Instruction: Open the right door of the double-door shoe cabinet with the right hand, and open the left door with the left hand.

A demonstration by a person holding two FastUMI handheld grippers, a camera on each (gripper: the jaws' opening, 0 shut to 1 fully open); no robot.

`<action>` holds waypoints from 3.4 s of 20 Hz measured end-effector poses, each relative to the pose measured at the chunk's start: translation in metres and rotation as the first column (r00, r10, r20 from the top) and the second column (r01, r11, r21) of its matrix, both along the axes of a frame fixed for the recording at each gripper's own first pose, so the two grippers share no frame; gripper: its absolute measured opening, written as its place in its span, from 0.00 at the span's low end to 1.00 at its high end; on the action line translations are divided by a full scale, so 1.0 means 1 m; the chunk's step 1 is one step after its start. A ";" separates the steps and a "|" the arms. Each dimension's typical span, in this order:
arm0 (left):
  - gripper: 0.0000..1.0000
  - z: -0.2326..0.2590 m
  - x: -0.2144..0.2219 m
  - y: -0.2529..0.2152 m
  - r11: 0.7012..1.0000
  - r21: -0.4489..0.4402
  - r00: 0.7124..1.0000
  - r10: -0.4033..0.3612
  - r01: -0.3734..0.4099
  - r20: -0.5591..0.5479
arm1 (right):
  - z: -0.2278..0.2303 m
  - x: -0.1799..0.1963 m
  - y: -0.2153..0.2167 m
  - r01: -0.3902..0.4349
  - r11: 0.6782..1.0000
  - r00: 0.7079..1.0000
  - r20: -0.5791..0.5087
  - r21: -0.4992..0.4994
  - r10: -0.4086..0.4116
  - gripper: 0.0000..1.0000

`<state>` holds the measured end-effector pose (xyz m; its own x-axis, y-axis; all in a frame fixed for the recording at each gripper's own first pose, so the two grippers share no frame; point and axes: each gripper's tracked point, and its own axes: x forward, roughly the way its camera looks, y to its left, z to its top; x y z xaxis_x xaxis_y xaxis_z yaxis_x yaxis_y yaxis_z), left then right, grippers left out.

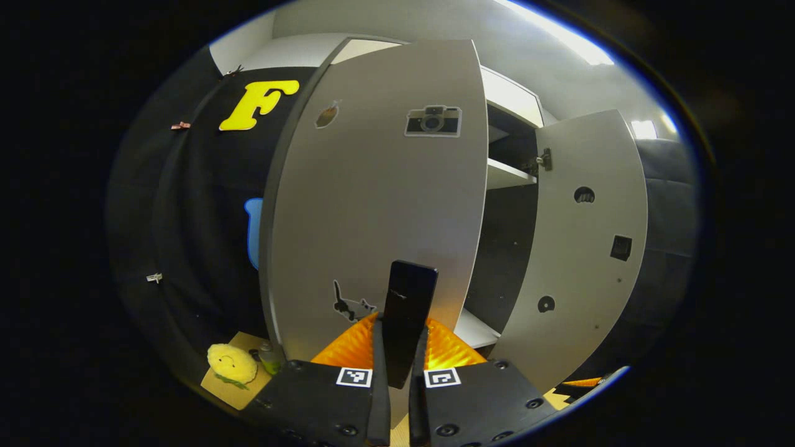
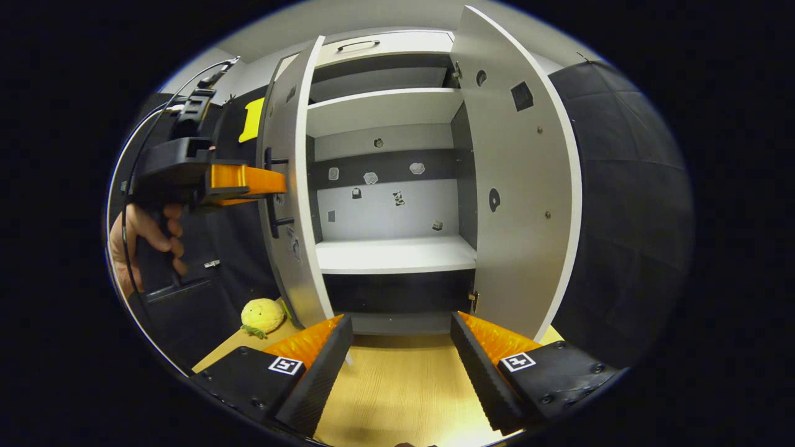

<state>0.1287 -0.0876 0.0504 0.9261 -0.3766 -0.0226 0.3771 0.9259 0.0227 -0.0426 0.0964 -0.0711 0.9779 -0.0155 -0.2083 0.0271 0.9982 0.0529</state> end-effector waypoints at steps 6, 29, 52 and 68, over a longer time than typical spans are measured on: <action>0.16 0.005 -0.015 0.032 1.000 0.002 0.999 0.024 -0.024 0.031 | -0.005 -0.004 0.019 0.019 0.999 1.000 0.013 -0.030 -0.019 0.99; 0.05 0.011 -0.049 0.152 0.976 0.023 0.976 0.214 -0.215 0.030 | 0.022 -0.029 0.011 0.036 0.999 0.999 0.021 -0.034 -0.035 1.00; 0.94 -0.048 -0.196 0.005 0.936 -0.027 0.931 0.353 -0.352 0.091 | 0.085 -0.108 -0.105 -0.040 0.998 0.986 0.163 0.048 0.032 0.99; 0.95 -0.081 -0.186 0.025 0.930 -0.006 0.925 0.366 -0.367 0.100 | 0.044 -0.095 -0.103 -0.020 1.000 0.992 0.129 0.008 0.019 0.99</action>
<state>-0.0569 -0.0626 -0.0308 0.9973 -0.0105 0.0725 0.0066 0.9985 0.0543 -0.1376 -0.0064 -0.0275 0.9967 0.0054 -0.0810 -0.0002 0.9980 0.0638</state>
